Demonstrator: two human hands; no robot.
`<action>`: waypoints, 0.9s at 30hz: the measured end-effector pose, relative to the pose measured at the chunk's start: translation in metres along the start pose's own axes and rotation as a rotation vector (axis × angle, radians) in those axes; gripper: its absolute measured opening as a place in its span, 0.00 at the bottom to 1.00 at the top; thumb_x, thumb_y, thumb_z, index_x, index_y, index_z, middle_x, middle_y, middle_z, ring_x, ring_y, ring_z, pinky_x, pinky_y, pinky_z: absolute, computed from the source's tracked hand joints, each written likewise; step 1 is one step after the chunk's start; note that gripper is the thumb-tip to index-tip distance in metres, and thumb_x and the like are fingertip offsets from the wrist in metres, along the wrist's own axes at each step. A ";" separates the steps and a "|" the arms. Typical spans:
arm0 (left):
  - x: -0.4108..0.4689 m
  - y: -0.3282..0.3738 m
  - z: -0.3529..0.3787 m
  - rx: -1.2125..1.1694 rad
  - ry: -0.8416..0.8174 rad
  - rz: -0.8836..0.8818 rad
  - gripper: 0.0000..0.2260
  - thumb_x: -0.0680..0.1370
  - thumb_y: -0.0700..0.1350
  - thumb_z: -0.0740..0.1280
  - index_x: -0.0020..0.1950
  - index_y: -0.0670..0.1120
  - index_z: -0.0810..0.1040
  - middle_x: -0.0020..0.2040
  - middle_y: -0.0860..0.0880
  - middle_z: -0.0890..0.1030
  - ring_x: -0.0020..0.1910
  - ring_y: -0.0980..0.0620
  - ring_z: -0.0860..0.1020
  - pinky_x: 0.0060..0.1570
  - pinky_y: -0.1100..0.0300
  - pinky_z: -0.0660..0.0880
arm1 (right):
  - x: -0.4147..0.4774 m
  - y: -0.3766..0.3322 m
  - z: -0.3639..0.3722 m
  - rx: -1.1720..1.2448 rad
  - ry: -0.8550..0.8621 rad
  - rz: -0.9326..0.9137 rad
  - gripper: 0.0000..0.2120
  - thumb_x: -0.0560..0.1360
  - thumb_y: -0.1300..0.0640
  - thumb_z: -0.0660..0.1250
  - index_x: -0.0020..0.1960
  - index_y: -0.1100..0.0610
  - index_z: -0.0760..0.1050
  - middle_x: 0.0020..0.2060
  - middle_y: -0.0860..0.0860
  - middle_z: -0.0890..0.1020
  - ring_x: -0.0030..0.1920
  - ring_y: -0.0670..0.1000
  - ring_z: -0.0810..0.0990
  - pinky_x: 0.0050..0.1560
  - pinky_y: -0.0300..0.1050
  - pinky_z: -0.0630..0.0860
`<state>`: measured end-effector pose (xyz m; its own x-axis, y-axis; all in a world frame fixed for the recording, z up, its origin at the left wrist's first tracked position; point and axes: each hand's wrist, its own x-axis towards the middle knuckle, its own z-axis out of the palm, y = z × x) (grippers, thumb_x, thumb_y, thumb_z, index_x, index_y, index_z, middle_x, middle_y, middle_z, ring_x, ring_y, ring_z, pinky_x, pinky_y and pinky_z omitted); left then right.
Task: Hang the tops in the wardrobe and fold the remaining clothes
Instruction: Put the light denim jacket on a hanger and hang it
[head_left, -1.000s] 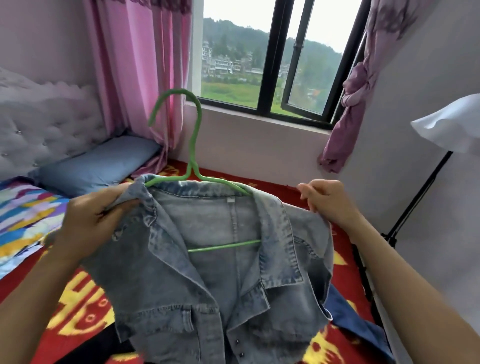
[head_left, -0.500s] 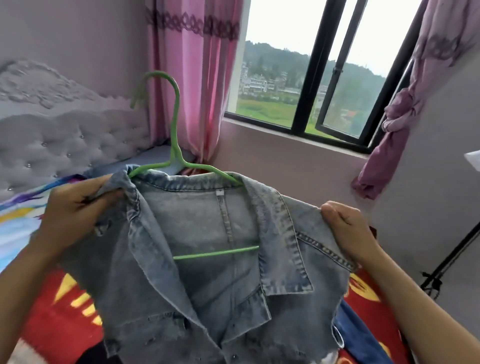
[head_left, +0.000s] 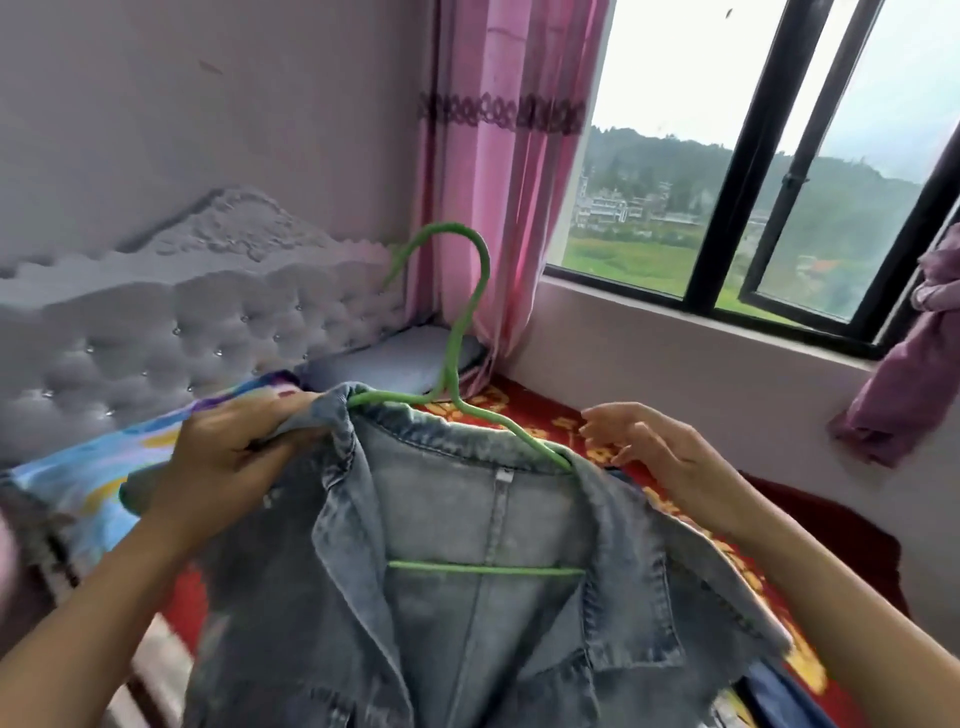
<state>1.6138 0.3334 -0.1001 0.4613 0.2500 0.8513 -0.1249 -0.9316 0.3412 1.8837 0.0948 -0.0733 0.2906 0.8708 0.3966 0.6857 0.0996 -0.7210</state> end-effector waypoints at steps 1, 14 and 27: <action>-0.001 0.001 -0.003 0.013 0.005 -0.015 0.17 0.72 0.48 0.64 0.56 0.41 0.77 0.50 0.79 0.73 0.47 0.79 0.71 0.48 0.81 0.66 | 0.002 -0.011 0.010 -0.142 -0.104 0.001 0.19 0.71 0.32 0.60 0.59 0.37 0.69 0.55 0.39 0.78 0.53 0.36 0.76 0.53 0.31 0.72; -0.053 0.055 -0.041 0.289 0.052 -0.108 0.24 0.76 0.54 0.62 0.54 0.32 0.79 0.48 0.78 0.72 0.46 0.79 0.69 0.47 0.82 0.63 | 0.030 -0.014 0.055 -0.573 0.424 -0.276 0.14 0.77 0.60 0.61 0.38 0.65 0.78 0.31 0.59 0.81 0.33 0.61 0.79 0.36 0.50 0.74; -0.101 0.111 -0.058 0.572 0.321 -0.284 0.22 0.73 0.50 0.62 0.56 0.32 0.75 0.34 0.34 0.80 0.38 0.44 0.75 0.56 0.64 0.68 | 0.027 -0.060 0.103 -0.496 -0.235 -0.610 0.15 0.78 0.50 0.61 0.42 0.61 0.73 0.37 0.54 0.75 0.44 0.58 0.76 0.42 0.51 0.70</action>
<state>1.5023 0.2206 -0.1249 0.1157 0.4865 0.8660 0.4825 -0.7896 0.3791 1.7814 0.1620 -0.0780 -0.3386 0.8158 0.4689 0.9092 0.4120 -0.0602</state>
